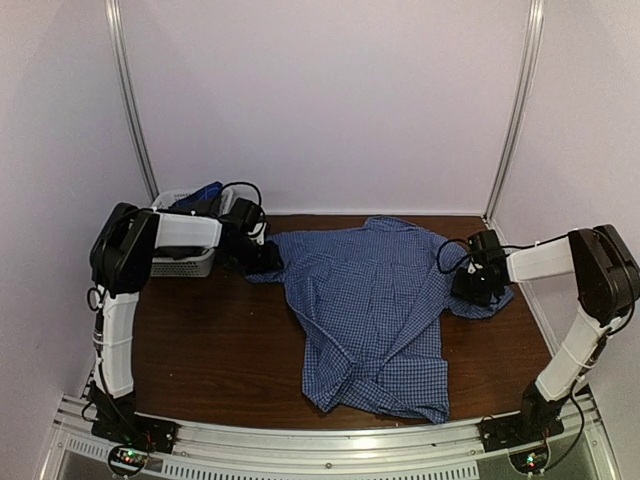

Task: Fold and stack the long sleeve shirts
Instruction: Flatten out the crumpled shirt at the center of the board.

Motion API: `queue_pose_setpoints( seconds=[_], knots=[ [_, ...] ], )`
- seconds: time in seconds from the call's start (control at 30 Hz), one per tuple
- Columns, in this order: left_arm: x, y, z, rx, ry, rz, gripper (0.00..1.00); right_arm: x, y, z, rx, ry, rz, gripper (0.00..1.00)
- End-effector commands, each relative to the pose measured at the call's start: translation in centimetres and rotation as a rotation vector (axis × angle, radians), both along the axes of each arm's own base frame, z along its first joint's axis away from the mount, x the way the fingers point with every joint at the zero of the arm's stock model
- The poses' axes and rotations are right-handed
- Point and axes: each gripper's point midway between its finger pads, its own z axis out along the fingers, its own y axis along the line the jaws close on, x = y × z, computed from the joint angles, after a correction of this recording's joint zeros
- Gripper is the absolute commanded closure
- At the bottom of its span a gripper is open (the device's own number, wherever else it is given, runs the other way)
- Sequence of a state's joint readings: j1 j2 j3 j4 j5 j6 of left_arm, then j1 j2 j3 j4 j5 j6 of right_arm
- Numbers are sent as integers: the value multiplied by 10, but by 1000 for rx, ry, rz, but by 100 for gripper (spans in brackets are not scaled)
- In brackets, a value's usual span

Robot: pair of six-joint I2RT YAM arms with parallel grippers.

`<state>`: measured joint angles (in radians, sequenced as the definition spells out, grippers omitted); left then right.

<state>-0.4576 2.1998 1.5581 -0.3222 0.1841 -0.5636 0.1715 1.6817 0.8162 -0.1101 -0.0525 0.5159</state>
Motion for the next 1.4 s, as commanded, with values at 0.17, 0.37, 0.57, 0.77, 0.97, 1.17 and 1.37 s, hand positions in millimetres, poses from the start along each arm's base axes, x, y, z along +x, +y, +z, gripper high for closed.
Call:
queue_pose_setpoints(
  seconds=[0.17,0.37,0.57,0.77,0.97,1.17,1.37],
  knots=[
    [32,56,-16,90,11,75,47,27,-48,-5,-127,70,-45,56],
    [45,70,-11,118,-5,89,47,60,-64,-12,-167,100,-54,57],
    [61,67,-8,150,-20,56,47,99,-74,-6,-214,93,-62,55],
    [84,59,5,162,-48,28,45,136,-73,3,-231,92,-36,54],
    [101,42,46,126,-126,-2,39,152,-53,48,-230,7,10,48],
    [89,15,93,130,-204,-32,35,133,-16,84,-219,-57,66,46],
    [36,-24,111,131,-227,-108,34,76,35,91,-181,-85,160,46]
  ],
)
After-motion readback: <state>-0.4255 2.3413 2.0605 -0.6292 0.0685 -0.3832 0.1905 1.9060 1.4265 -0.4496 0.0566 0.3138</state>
